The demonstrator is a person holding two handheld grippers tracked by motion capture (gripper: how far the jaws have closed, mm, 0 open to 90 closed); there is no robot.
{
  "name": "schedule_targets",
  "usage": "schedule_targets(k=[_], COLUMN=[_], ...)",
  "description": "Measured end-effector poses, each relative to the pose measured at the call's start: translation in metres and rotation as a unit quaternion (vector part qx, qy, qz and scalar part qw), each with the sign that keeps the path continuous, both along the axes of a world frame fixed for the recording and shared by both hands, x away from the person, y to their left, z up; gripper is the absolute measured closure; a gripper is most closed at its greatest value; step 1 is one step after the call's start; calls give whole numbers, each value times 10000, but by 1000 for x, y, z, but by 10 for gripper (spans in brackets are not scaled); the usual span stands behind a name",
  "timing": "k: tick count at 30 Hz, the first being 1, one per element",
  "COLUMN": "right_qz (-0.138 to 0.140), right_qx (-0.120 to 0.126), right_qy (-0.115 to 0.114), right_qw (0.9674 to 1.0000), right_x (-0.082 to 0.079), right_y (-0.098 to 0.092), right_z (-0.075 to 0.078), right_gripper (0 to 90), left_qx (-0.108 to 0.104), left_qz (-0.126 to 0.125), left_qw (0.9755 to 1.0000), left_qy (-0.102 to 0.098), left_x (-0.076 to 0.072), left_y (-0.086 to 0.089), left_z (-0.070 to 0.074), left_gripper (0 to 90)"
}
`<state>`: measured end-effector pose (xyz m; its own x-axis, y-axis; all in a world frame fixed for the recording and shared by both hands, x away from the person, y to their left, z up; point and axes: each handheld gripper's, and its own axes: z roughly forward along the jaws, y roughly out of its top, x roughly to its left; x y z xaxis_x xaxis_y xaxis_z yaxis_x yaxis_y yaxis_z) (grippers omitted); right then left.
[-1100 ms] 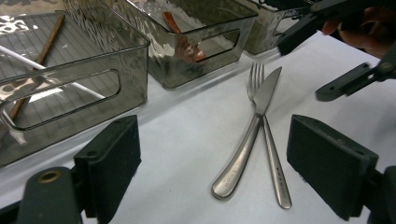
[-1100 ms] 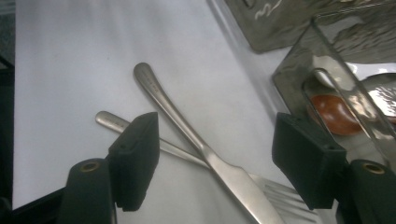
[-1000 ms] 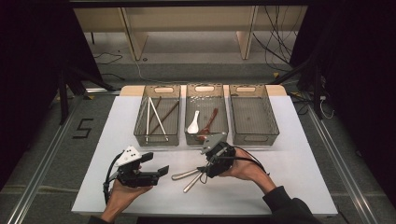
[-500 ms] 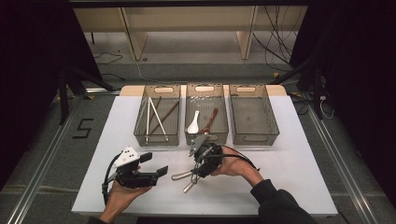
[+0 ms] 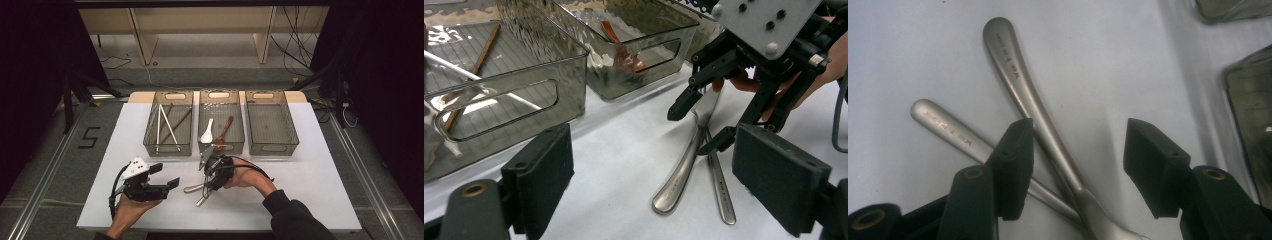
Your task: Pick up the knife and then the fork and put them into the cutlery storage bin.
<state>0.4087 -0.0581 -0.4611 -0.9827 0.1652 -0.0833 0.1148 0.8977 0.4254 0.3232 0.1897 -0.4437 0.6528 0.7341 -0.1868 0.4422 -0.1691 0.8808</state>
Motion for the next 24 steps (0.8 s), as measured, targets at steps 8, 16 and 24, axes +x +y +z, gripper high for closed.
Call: schedule_targets(k=[8, 16, 24], right_qz=[187, 277, 334], right_qx=[-245, -384, -474], right_qy=[109, 168, 251], right_qw=[9995, 9987, 9980], right_x=[2, 2, 3], right_y=[3, 6, 9], right_z=[-3, -2, -3], right_gripper=[524, 572, 599], left_qx=[-3, 8, 6], left_qz=[0, 9, 4], left_qw=[10000, 10000, 10000], left_qy=[34, 37, 45], left_x=[1, 1, 1], left_y=[0, -1, -1], left_z=[-1, -1, -2], left_gripper=[163, 162, 163])
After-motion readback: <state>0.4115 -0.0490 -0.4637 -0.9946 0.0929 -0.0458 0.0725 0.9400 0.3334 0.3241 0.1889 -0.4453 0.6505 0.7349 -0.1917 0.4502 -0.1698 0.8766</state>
